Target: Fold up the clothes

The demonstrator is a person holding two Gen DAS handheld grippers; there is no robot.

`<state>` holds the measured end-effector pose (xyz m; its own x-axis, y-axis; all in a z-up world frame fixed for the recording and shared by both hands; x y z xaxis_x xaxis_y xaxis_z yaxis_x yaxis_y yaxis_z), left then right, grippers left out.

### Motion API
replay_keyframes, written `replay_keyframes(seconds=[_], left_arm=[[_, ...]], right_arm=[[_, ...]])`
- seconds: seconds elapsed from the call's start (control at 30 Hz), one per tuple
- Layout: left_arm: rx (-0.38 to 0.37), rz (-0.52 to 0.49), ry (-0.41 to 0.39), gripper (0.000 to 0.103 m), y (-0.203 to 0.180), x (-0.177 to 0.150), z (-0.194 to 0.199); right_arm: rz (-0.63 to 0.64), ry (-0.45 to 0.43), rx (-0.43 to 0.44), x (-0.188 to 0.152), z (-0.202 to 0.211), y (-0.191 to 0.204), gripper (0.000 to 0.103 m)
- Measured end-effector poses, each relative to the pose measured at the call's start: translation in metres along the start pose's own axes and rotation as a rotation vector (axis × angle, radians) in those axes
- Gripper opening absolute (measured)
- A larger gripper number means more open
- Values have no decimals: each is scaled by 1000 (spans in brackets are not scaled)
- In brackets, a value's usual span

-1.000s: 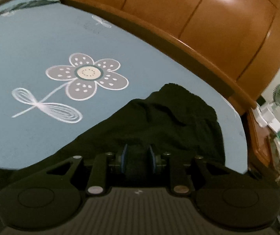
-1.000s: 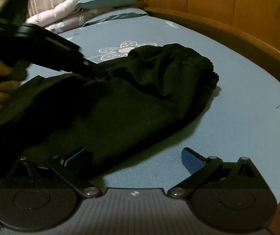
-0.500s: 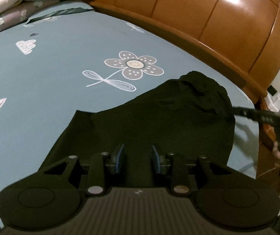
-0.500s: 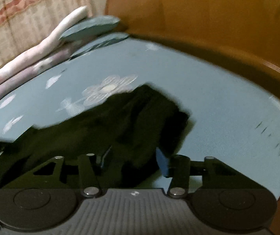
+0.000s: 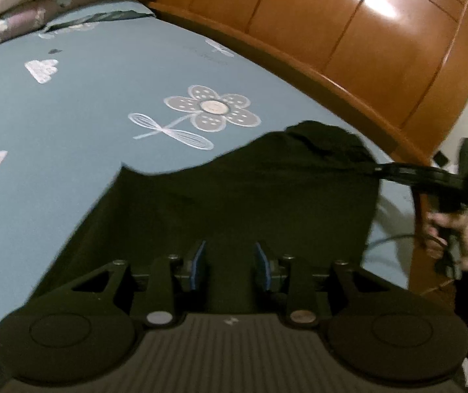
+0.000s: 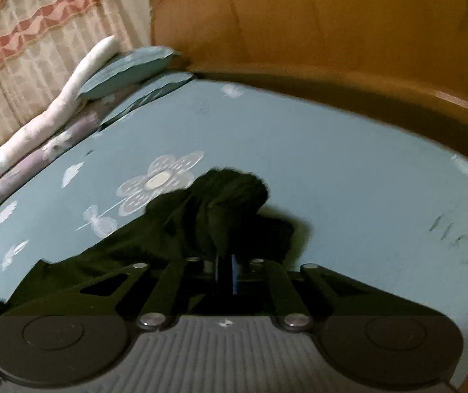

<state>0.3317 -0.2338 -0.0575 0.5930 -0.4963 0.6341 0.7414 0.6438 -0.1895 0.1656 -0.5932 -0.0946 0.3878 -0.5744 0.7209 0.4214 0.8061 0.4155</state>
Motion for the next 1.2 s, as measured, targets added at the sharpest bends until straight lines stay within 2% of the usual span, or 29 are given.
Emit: replay_keyframes(seconds=[0.1,0.13,0.17,0.2,0.3,0.4,0.43,0.53,0.63,0.7,0.8,0.87,0.97,1.1,1.2], left_arm=[[2,-18,16,36,-6,-9,-1],[7,-24,25,36,-8,-14,-2],[13,-22,39,36,-8,-21,-2],[19,-19,52,36,-9,-27,-2],[57,-20,83,36,-8,-53,4],[116,-21,113,36,-4,-80,16],[139,-20,127,36,-2,-89,20],[192,-4,155,36,10,-116,34],[202,53,144,39,23,-137,54],[218,81,129,39,31,-151,69],[272,101,111,39,40,-169,90],[305,90,84,39,45,-176,102],[355,134,25,37,54,-179,121],[388,188,-99,37,56,-177,152],[445,186,-129,40,54,-182,166]], right_arm=[[-59,58,-8,-9,-12,-15,10],[-50,65,-19,-12,-13,-15,14],[-38,71,-31,-16,-13,-14,23],[-34,72,-45,-17,-10,-14,28],[-44,37,-67,-14,7,-12,43],[-18,-30,-77,-6,27,1,47],[6,-57,-56,-5,33,11,48],[53,-59,51,-11,29,40,66],[41,60,97,-42,5,50,67],[7,126,48,-60,-5,49,67],[15,96,86,-74,12,67,68],[35,72,119,-79,25,84,72],[79,52,168,-87,39,110,72],[128,62,237,-109,48,143,73],[176,90,279,-128,57,159,76]])
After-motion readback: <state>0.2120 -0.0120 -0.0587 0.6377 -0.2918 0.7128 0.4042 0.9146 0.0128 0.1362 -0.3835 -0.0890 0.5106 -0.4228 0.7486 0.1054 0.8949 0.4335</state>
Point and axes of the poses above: each gripper's, at about its wrist camera, not at the fingertips, and z roughly against the way its jaws point, y to its left, x to its top, the point moved 5 cm from there along -z, roughly the way its jaws point, and after that the axes turned 9 degrees about x, right-handed, at the moved point
